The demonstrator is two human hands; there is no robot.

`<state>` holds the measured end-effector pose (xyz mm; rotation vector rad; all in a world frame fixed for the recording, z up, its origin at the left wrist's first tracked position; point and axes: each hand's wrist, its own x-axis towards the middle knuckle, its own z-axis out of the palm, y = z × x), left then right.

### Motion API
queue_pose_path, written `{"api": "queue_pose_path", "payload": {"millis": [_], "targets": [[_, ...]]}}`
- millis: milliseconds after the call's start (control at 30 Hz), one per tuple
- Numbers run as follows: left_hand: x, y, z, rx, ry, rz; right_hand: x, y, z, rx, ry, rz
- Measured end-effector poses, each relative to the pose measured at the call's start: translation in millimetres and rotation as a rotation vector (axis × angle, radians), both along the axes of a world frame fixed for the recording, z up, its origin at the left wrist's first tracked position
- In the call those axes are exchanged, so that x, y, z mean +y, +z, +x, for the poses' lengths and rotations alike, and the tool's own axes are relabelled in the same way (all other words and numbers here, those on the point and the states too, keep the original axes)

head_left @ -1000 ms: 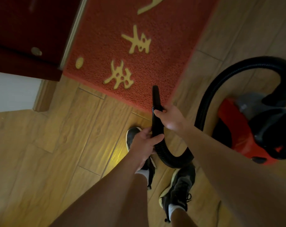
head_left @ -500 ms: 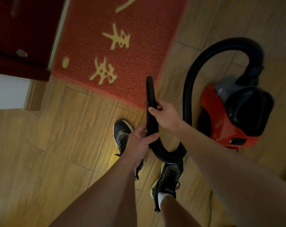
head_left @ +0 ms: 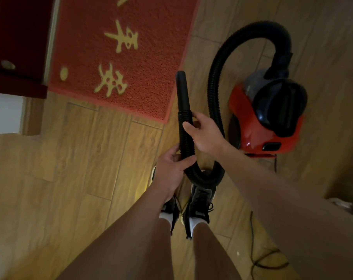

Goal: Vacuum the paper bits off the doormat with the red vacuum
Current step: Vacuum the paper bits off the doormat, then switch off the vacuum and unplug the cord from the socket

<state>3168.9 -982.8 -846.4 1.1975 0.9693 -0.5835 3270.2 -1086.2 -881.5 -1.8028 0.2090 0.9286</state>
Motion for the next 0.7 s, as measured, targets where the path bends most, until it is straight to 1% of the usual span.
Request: {"api": "queue_pose_path", "payload": {"millis": [200,467,700], "targets": [[-1.4,6.0,-2.7,-0.043,-0.064,0.02,-6.3,17.4,-5.7,-0.015,-0.073,0.074],[-5.2,0.0,-8.7,-0.098,-0.145,0.03,-15.5,17.4,-18.3,-0.027,-0.175,0.077],[-13.7,-7.2,-6.2,-0.104,-0.176,0.05,-41.0,6.9,-24.4,0.056,-0.294,0.079]]}}
